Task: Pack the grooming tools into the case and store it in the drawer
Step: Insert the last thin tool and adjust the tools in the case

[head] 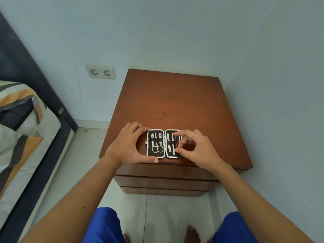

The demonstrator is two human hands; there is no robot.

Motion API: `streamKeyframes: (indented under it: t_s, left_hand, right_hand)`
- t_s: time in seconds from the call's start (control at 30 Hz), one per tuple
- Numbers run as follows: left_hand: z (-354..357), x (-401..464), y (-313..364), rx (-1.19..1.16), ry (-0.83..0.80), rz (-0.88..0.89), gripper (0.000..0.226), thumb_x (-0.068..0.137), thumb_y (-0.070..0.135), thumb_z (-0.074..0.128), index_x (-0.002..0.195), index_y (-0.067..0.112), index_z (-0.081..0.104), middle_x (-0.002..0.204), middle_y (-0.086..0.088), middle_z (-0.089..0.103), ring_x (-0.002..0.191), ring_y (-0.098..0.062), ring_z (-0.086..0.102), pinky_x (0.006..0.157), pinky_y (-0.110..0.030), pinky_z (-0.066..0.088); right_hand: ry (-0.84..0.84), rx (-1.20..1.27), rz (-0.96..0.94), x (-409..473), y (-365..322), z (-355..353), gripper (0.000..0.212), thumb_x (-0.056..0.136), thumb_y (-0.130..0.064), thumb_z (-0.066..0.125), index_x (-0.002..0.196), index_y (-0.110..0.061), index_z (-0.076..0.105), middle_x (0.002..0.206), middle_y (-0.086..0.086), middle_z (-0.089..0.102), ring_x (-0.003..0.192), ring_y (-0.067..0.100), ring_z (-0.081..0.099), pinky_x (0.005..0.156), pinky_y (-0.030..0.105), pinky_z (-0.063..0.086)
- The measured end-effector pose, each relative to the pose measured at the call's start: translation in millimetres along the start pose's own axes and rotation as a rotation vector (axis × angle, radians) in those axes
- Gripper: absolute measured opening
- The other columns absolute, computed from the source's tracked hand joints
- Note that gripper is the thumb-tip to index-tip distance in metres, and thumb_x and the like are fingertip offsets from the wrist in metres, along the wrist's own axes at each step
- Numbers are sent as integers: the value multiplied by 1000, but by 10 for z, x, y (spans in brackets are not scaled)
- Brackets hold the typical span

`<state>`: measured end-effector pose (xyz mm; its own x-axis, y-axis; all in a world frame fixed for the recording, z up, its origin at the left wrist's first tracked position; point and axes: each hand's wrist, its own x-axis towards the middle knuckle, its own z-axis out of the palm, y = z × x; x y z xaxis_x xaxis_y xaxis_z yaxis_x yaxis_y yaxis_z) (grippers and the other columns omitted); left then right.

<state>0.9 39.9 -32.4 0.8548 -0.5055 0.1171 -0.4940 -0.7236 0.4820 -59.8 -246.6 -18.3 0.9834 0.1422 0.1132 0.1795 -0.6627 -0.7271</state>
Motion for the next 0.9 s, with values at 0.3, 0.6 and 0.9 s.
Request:
streamKeyframes:
  t_s: [0.3, 0.6, 0.9]
  left_hand:
    - [1, 3, 1, 4, 4, 0, 122, 53, 96, 76, 150, 25, 52, 128, 14, 47, 112, -5, 38, 103, -24, 36]
    - [-5, -14, 9, 0, 4, 8, 122, 53, 96, 76, 149, 24, 53, 127, 13, 48, 112, -7, 40, 103, -22, 34]
    - [1, -17, -3, -2, 6, 6, 124, 52, 100, 71, 149, 26, 53, 127, 15, 47, 115, -8, 41, 109, -31, 41]
  right_hand:
    - [59, 29, 8, -131, -48, 102, 41, 92, -20, 77, 124, -43, 69, 89, -20, 75, 89, 13, 56, 78, 20, 42]
    - [36, 390, 292, -167, -138, 18, 43, 89, -11, 81, 123, -33, 67, 81, 9, 79, 69, 10, 67, 73, 29, 51]
    - [7, 530, 444, -229, -181, 19, 34, 89, 7, 75, 118, -9, 72, 75, 14, 70, 67, 23, 72, 66, 31, 61]
